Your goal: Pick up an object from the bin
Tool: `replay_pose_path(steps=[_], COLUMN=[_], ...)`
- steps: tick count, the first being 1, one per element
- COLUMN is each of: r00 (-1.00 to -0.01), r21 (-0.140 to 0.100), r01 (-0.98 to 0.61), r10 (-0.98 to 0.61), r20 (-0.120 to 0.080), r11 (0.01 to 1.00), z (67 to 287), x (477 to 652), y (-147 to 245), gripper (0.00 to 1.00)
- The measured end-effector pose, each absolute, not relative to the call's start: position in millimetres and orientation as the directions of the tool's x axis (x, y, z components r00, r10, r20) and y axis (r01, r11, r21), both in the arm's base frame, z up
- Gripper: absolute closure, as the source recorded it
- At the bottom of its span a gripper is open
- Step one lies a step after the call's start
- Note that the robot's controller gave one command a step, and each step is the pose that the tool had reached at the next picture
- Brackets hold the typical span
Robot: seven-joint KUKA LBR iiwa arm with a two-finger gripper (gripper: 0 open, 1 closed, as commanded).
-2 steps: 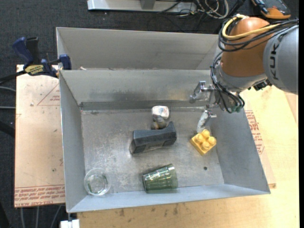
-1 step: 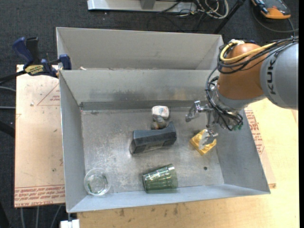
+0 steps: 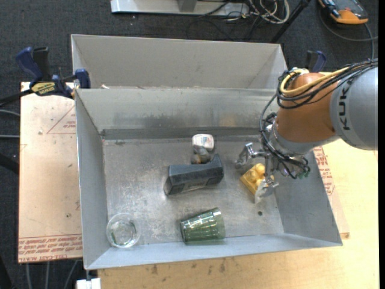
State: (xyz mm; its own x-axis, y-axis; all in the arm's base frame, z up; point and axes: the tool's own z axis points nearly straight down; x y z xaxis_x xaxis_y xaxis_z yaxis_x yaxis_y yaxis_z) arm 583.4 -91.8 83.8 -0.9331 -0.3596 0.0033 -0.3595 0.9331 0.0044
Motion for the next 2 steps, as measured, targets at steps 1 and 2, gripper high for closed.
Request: replay_pose_path(steps=[1,2], r00=[-0.981,-0.981], r21=[0.001,0.002], r01=[-0.195,-0.195], r10=[-0.195,-0.195], r20=[-0.008,-0.008], r11=[0.981,0.981], z=[90.6,90.6], x=[651.2,651.2], y=[-142.3,-142.3], gripper=[1.00,1.00])
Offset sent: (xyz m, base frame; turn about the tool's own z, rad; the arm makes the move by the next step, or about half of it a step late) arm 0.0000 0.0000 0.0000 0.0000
